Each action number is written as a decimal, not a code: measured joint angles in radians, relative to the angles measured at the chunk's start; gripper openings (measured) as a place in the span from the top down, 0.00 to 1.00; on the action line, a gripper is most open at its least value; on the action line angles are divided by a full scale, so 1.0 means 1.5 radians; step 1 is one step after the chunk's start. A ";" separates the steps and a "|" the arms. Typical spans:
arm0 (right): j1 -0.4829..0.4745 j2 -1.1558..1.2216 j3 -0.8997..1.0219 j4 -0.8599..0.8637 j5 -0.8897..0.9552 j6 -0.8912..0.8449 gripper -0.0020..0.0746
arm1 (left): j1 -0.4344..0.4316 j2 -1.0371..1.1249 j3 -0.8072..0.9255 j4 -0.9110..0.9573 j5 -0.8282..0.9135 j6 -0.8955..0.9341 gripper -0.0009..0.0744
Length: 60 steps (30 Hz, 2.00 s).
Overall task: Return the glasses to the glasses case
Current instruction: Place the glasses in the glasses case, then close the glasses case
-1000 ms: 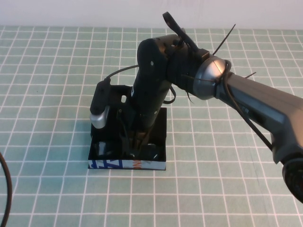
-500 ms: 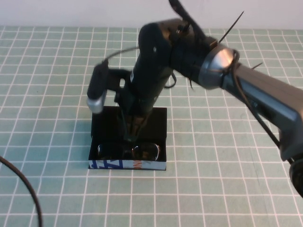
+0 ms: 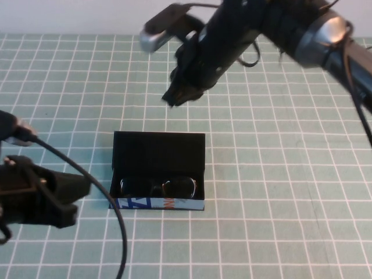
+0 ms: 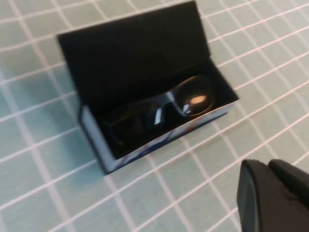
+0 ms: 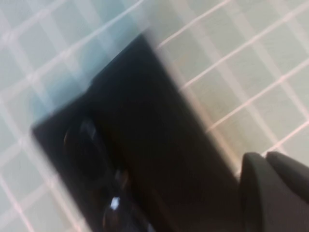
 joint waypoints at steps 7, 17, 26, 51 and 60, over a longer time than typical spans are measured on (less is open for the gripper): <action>-0.131 0.037 0.000 0.228 -0.051 0.038 0.99 | 0.000 0.110 0.114 -0.334 -0.070 0.280 0.99; -0.196 0.159 0.000 0.400 -0.036 0.016 0.99 | 0.000 0.267 0.159 -0.587 -0.064 0.526 0.99; -0.194 0.218 0.000 0.435 -0.033 -0.013 0.99 | 0.000 0.414 0.152 -0.604 -0.026 0.601 0.99; -0.194 0.220 0.000 0.437 -0.023 -0.019 0.99 | -0.024 0.158 -0.019 -0.251 -0.032 0.642 0.99; -0.194 0.220 0.000 0.478 -0.022 -0.025 0.99 | -0.025 0.122 -0.134 0.394 0.135 0.070 0.99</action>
